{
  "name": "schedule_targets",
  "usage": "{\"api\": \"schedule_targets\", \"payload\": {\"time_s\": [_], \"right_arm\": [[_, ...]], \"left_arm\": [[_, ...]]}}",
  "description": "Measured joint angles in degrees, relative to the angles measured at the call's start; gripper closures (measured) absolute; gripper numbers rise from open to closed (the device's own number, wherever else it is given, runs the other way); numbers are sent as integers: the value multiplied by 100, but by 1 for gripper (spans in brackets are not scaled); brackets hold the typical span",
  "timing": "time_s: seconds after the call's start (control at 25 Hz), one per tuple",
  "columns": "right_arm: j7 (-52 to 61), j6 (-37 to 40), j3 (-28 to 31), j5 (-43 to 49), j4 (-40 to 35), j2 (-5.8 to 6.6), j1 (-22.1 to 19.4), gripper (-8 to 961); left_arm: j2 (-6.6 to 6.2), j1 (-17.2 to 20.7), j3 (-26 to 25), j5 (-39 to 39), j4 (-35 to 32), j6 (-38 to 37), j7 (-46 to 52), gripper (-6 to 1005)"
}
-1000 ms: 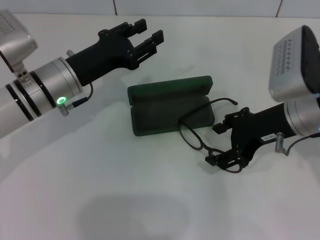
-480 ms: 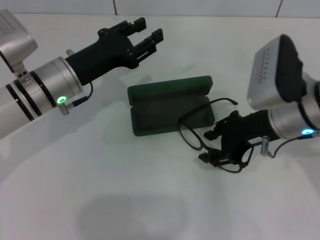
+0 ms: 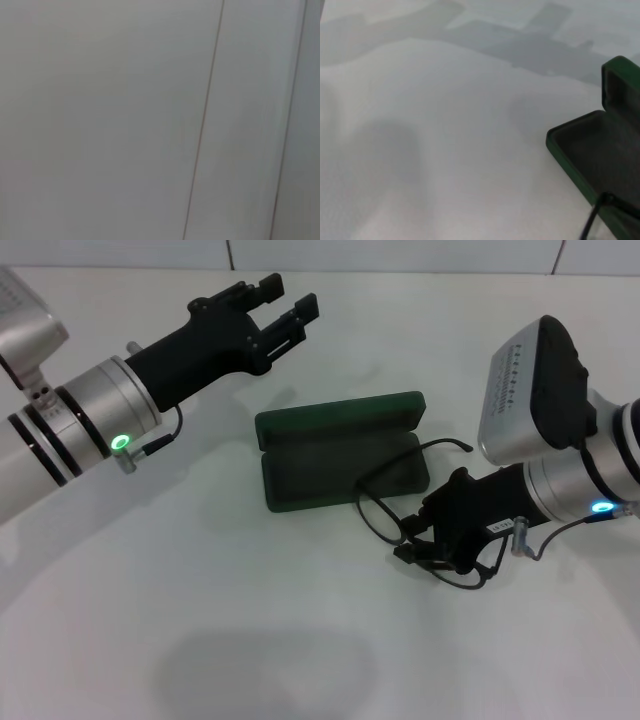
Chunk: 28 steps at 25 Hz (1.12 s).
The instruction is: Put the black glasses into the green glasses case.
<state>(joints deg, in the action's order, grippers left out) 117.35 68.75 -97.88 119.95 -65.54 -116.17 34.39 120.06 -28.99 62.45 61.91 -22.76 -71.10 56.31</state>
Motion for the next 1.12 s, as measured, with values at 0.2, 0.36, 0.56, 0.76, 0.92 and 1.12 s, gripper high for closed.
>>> {"api": "schedule_targets", "payload": {"time_s": [0.2,0.36,0.56,0.76,0.92,1.12], "right_arm": [[3,66,38,18,-37,19,-48,645],[-13,109,151,42,-139,53,-150,813],[-285,161,500,34,-516,64,-500,874],[-798,283,1012,-307,-675,39,-777,880],[-1397,574,1509,-893,-737,30,-1035,882],[-2100,902,2016,-1599,-591,26,-1233,884]], "left_arm": [[0,14,21,-68,11,-13,-1,452],[0,23,28,-61,12,-103,11,452],[-1,37,30,-55,12,-278,33,452],[-21,59,30,-60,66,-639,71,451],[-33,62,15,-68,70,-986,133,451],[-98,61,-18,-92,22,-1602,420,451]]}}
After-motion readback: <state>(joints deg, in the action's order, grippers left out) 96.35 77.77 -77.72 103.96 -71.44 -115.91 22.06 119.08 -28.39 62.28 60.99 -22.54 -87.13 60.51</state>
